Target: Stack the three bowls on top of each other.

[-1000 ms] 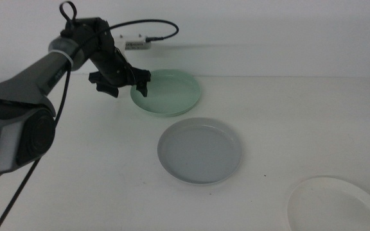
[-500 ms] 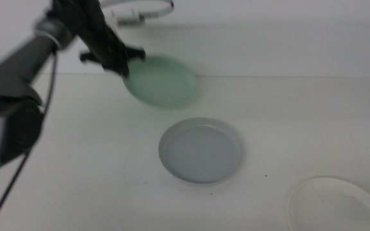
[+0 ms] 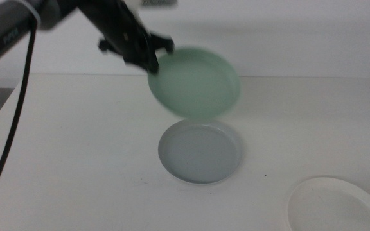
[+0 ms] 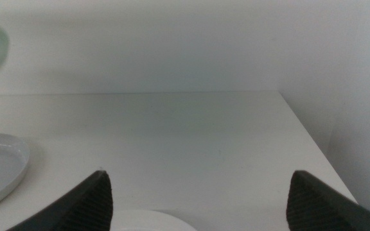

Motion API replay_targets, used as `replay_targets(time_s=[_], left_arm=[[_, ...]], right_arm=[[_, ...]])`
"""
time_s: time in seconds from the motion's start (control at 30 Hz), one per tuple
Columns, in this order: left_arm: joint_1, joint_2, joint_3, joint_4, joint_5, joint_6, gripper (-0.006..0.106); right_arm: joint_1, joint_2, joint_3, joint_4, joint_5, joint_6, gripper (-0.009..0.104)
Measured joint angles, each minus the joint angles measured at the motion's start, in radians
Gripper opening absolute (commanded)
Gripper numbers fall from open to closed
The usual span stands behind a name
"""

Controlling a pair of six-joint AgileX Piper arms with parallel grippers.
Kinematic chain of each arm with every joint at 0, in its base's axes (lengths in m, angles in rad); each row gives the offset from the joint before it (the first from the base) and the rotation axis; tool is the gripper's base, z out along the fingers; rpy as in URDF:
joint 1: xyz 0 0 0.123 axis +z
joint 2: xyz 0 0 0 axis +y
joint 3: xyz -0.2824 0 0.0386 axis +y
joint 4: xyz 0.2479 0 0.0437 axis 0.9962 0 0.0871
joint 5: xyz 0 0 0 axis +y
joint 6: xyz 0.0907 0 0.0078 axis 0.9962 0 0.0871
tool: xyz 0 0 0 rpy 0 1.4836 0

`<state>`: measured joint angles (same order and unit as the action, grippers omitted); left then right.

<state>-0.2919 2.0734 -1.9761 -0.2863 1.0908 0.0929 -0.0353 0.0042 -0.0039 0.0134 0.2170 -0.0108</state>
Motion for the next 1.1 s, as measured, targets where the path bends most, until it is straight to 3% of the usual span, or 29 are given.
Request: replay_targets(time_s=[0.2,0.4,0.83,1.1], left_arm=[[-0.042,-0.144,0.381,-0.044,-0.238,-0.051,-0.002],[-0.05,-0.16,0.559,-0.092,-0.379,-0.063,-0.002],[-0.061,-0.108,0.585,-0.17,-0.434,-0.065,-0.002],[-0.077,-0.069,0.588,-0.17,-0.447,-0.065,-0.002]], right_arm=[[0.0,0.0,0.0,0.0,0.0,0.0,0.093],[0.0,0.0,0.0,0.0,0.0,0.0,0.093],[0.0,0.0,0.0,0.0,0.0,0.0,0.093],[0.0,0.0,0.0,0.0,0.0,0.0,0.093]])
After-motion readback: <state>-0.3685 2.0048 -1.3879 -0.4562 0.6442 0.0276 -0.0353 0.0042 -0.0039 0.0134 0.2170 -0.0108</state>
